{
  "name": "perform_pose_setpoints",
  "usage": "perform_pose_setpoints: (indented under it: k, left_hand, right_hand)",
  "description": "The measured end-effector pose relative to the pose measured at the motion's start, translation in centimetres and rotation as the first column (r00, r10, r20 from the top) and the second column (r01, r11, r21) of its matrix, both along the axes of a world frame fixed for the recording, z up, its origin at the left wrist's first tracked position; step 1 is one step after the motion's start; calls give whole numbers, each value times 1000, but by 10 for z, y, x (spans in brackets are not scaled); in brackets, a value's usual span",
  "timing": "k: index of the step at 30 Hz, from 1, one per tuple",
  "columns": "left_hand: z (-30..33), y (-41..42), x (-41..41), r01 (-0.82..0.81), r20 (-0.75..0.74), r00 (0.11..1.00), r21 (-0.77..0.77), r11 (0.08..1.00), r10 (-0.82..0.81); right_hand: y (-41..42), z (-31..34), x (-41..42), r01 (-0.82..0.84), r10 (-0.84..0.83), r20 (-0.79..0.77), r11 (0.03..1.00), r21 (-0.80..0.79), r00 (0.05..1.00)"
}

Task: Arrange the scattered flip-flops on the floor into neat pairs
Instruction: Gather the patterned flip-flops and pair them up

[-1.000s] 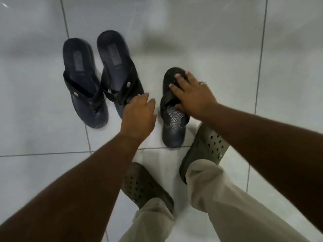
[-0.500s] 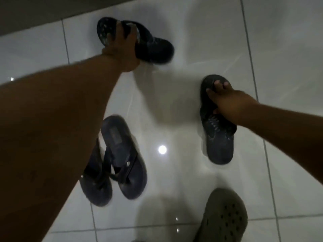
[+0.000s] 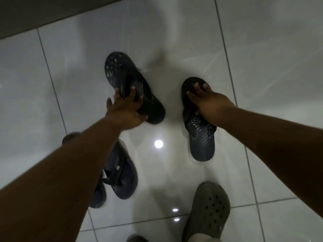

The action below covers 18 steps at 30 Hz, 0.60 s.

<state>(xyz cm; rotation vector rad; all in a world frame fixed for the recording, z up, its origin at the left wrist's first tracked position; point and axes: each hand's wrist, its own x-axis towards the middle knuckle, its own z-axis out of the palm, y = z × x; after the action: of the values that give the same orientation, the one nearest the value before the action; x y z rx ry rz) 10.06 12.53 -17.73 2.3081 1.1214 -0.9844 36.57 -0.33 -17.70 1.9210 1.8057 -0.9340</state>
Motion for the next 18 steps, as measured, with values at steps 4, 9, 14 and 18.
perform_pose_setpoints:
  k: [4, 9, 14, 18]
  left_hand:
    - [18, -52, -10, 88, -14, 996, -92, 992, -89]
    - [22, -108, 8, 233, 172, 960, -59, 971, -220]
    - [16, -121, 22, 222, 164, 965, -87, 971, -206]
    - [22, -130, 25, 52, 204, 978, -62, 997, -38]
  right_hand:
    - [0, 8, -1, 3, -4, -8, 1000, -18, 1000]
    - [3, 15, -23, 115, -116, -6, 992, -54, 993]
    - [8, 19, -40, 214, -214, -12, 976, -47, 977]
    - [-3, 29, -47, 201, -202, -50, 979, -35, 978]
